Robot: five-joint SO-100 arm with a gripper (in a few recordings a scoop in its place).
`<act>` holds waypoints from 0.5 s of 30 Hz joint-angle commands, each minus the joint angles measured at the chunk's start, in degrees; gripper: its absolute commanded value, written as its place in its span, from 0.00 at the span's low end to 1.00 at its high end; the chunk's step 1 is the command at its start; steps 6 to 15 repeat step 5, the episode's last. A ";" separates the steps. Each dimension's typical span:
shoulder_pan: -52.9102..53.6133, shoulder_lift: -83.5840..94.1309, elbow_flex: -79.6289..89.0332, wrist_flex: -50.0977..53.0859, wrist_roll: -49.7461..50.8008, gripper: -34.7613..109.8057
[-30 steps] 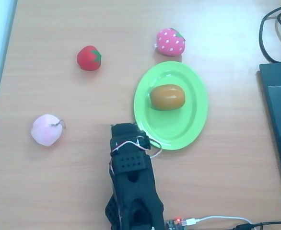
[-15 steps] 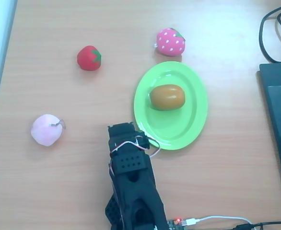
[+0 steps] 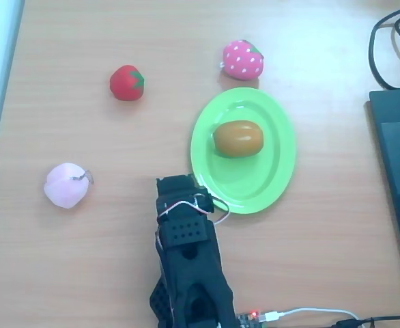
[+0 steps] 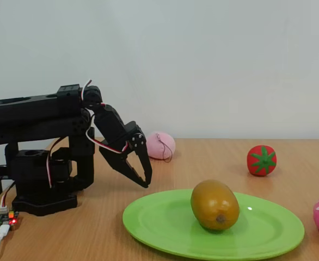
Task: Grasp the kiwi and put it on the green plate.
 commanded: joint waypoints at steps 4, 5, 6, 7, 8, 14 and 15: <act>-0.53 1.41 0.18 0.26 0.88 0.18; -0.53 1.41 0.18 0.26 0.88 0.18; -0.53 1.41 0.18 0.26 0.88 0.18; -0.53 1.41 0.18 0.26 0.88 0.18; -0.53 1.41 0.18 0.26 0.88 0.18; -0.53 1.41 0.18 0.26 0.88 0.18; -0.53 1.41 0.18 0.26 0.88 0.18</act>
